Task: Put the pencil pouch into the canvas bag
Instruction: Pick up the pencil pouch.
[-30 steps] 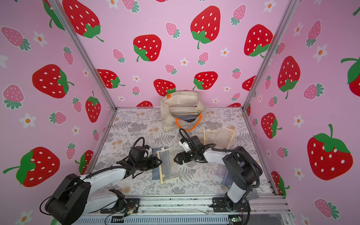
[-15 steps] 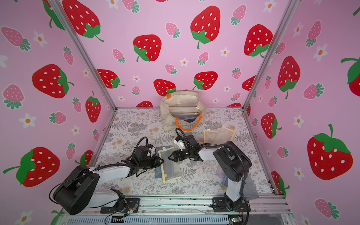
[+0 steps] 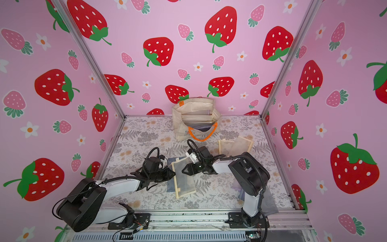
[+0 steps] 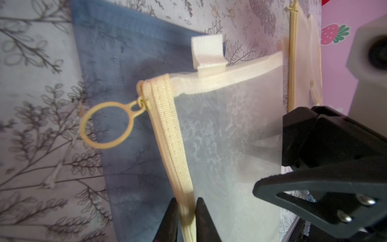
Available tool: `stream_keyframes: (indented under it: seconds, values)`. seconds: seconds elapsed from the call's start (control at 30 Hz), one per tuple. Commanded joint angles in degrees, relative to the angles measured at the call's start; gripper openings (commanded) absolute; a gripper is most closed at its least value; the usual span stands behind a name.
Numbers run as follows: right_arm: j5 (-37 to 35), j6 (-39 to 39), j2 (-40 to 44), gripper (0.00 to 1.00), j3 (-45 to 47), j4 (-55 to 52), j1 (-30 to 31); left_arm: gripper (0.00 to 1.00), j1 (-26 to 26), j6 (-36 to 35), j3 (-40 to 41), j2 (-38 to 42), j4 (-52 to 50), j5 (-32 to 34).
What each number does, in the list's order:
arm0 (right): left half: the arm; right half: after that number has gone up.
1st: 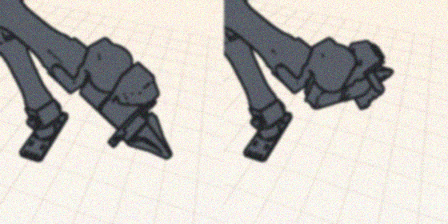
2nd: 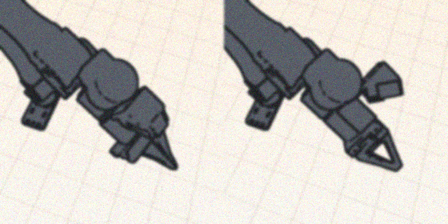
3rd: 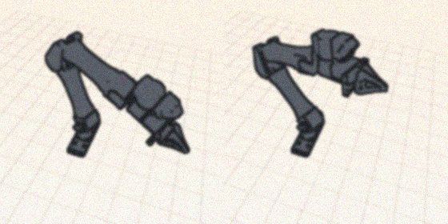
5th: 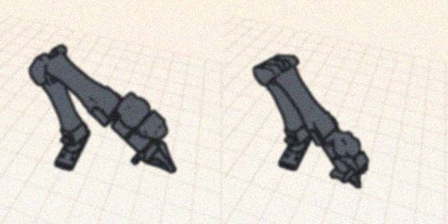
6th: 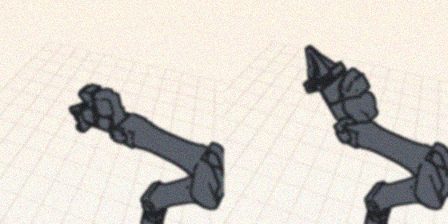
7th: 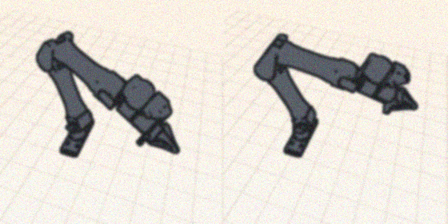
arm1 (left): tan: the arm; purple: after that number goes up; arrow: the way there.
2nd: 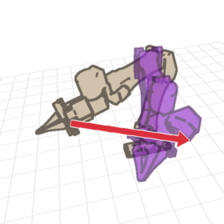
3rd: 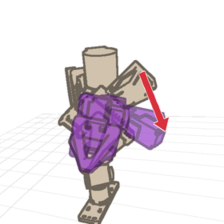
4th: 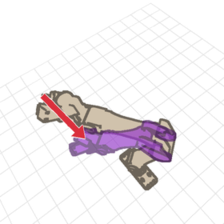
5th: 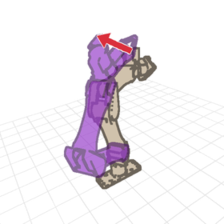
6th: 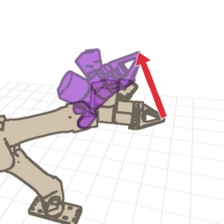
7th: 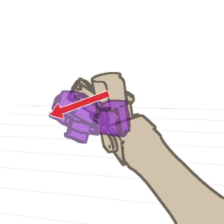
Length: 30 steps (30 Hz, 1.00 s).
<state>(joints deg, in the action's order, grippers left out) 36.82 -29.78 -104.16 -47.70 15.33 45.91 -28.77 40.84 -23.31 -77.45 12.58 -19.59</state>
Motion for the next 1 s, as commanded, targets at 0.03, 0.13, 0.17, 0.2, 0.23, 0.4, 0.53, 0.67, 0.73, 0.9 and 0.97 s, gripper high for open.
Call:
stream_keyframes:
  seconds: [0.03,0.13,0.17,0.2,0.23,0.4,0.53,0.67,0.73,0.9,0.97]
  values:
    - [0.26,0.9,2.67,0.28,-1.04,-2.14,0.52,0.18,-0.16,0.14,-1.12,1.2,-0.07,-0.78]
    - [0.78,1.09,4.15,0.15,-0.63,-2.15,0.52,0.18,-0.35,-0.09,-1.17,1.75,-0.09,-1.23]
    - [1.1,1.25,4.94,0.12,-0.54,-2.15,0.52,0.18,-0.28,-0.19,-1.21,2.01,-0.39,-1.32]
    - [1.32,1.46,5.76,0.1,-0.4,-2.06,0.5,0.18,-0.31,-0.31,-1.22,2.25,-0.72,-1.32]
    - [1.53,1.84,6.77,0.08,-0.33,-2.11,0.52,0.18,-0.29,-0.4,-1.3,2.68,-1.16,-1.19]
    - [1.03,7.08,13.3,0.0,-2.35,-9.07,0.51,0.24,-0.32,-0.8,-1.13,6.02,-3.45,-0.67]
    - [-2.07,14.02,17.81,0.0,-6.7,-19.9,0.45,0.39,-0.27,-1.53,-1.4,9.23,-5.74,0.05]
    - [-4.45,19.72,20.86,0.0,-11.89,-28.63,-0.03,0.43,-0.14,-1.84,-1.65,10.56,-7.42,0.97]
    - [-4.25,21.31,21.61,0.0,-14.45,-31.47,-0.46,0.43,-0.18,-1.64,-1.65,10.44,-7.24,0.74]
    - [-6.65,27.4,23.93,0.0,-19.46,-36.36,-1.14,0.43,-0.22,-1.21,-1.65,9.7,-6.35,0.43]
    - [-9.21,30.78,24.52,0.0,-22.43,-39.51,-2.34,0.43,-0.25,-1.25,-1.74,9.51,-6.28,0.29]
